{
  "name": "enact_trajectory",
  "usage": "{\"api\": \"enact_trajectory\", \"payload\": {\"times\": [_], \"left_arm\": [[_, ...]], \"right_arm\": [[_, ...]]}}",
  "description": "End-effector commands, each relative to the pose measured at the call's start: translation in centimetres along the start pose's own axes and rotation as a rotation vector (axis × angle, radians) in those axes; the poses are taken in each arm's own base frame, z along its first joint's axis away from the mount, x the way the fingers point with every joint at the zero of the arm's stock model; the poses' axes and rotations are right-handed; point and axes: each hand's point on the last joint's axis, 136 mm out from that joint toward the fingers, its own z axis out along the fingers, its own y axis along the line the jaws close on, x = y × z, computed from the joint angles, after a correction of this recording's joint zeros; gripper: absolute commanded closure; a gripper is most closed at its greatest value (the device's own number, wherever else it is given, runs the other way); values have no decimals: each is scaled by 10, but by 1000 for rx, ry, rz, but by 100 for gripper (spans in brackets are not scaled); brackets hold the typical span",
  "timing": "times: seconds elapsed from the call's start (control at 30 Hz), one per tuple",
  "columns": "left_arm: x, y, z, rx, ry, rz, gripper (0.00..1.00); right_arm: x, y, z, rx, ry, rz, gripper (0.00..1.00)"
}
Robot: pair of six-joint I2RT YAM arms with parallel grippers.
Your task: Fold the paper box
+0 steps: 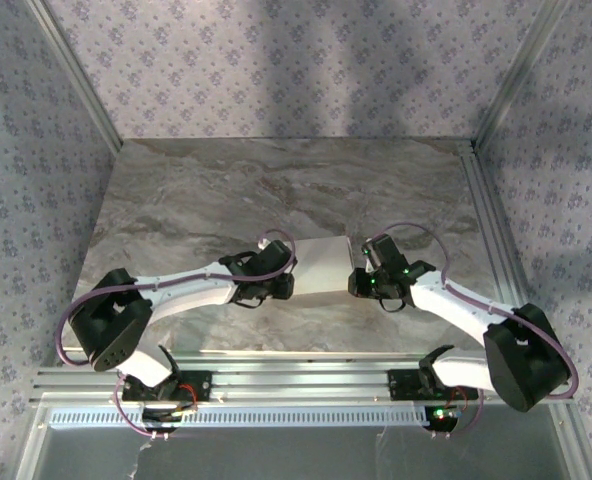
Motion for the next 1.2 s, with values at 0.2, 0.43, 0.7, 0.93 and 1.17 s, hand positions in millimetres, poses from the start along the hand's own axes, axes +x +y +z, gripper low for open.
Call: {"api": "enact_trajectory", "payload": {"times": [0.2,0.43,0.7,0.93,1.17], "left_arm": [[1,-4,-1,21,-21,-27,57],[-18,9,-34,-33,-114,-28,51],[-6,1,-26,5,-45,-36,55],[6,-6,-11,32,-1,-63,57],[15,-1,-11,-8,29,-64,55]], "right_arm": [[1,3,-3,-4,27,-8,76],[0,0,-4,5,30,-12,76],[0,-1,-1,5,36,-8,77],[-1,-1,-2,7,36,-9,77],[0,-1,-1,4,36,-5,77]]}}
